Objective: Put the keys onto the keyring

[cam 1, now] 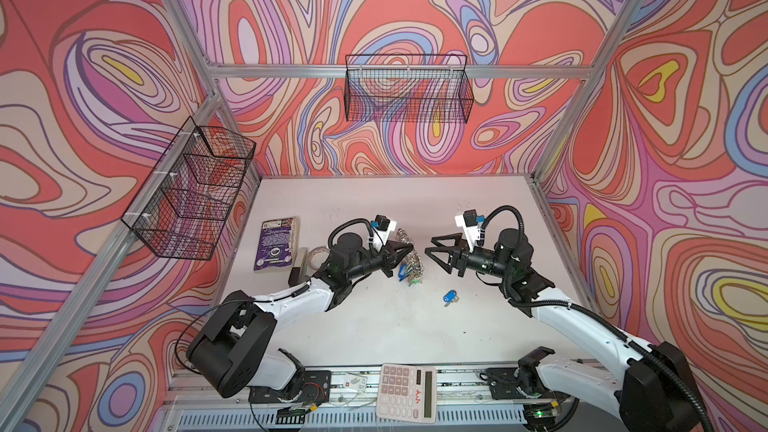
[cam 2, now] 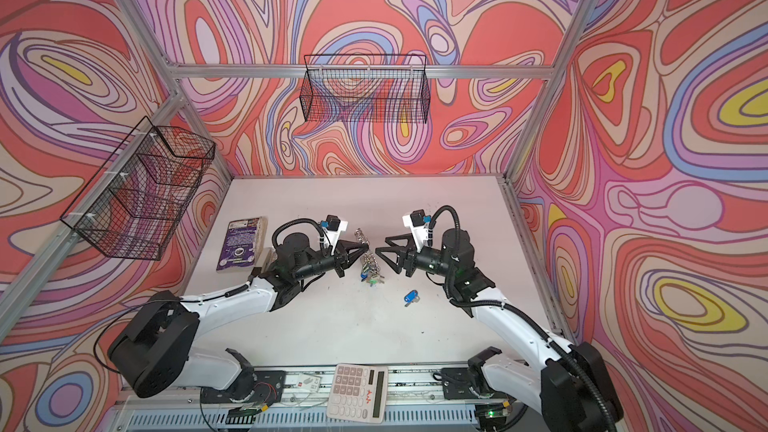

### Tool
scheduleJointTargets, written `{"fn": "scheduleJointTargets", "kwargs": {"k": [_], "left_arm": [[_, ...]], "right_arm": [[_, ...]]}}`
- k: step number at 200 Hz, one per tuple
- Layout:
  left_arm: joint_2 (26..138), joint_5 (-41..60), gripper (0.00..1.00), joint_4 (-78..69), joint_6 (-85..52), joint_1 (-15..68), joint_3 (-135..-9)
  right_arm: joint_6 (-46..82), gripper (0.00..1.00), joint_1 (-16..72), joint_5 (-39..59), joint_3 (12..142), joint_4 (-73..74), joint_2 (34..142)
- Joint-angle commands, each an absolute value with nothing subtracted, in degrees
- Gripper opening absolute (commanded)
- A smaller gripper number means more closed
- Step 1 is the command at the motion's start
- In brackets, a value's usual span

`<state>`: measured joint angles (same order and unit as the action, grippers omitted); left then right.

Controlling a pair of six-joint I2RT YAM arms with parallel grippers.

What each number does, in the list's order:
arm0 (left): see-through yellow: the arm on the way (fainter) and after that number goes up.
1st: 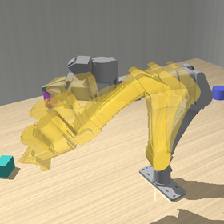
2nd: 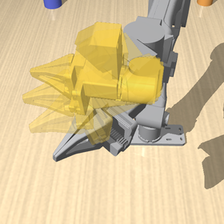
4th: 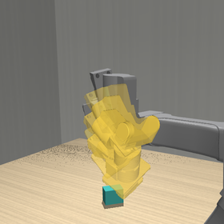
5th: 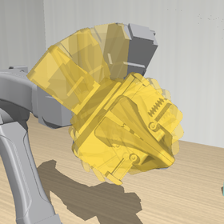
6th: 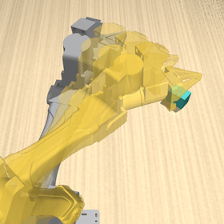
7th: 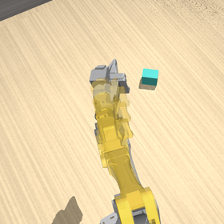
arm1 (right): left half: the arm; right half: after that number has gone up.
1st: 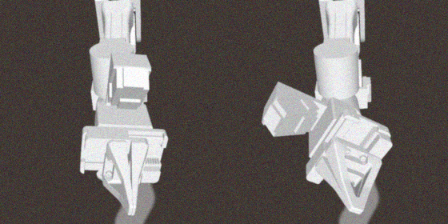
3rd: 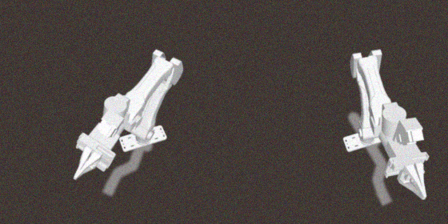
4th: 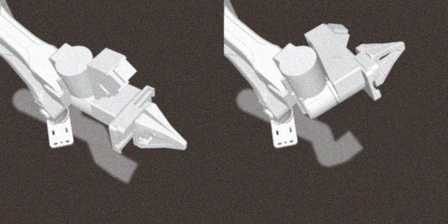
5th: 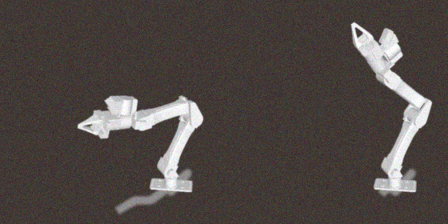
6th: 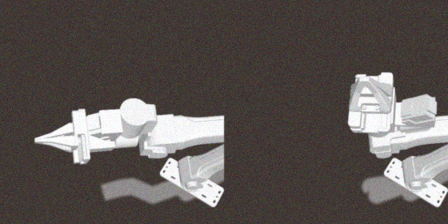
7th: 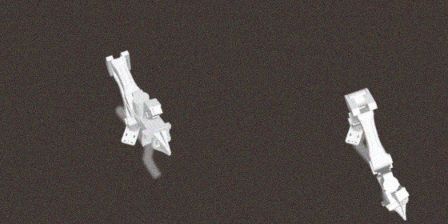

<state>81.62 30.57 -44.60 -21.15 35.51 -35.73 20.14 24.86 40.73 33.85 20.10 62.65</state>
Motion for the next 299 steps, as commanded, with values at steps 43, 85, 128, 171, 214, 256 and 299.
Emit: {"fn": "scheduleJointTargets", "kwargs": {"k": [43,85,128,171,214,256,299], "left_arm": [[82.0,27.5,0.0,-56.5,-23.3,37.6,-35.7],[80.8,27.6,0.0,-52.6,-22.5,38.3,-36.6],[79.7,27.4,0.0,-50.0,-23.2,38.7,-36.8],[78.5,28.8,0.0,-47.7,-27.0,38.8,-37.5],[76.8,26.0,0.0,-38.2,-26.9,39.3,-39.4],[76.1,23.9,0.0,-31.9,-26.7,40.0,-41.3],[77.6,21.8,0.0,-31.9,-25.4,41.4,-42.4]], "right_arm": [[15.6,0.67,30.9,33.3,33.4,16.7,66.9],[15.0,0.52,32.1,29.9,33.9,17.9,69.0],[14.7,0.25,32.3,25.0,32.7,17.6,67.7],[15.8,0.15,33.1,25.8,32.1,20.0,69.5],[16.1,0.03,34.0,25.0,31.7,20.9,70.3],[16.8,0.13,34.4,25.7,32.0,20.8,71.0],[16.0,0.48,34.5,26.8,32.4,18.9,70.7]]}}
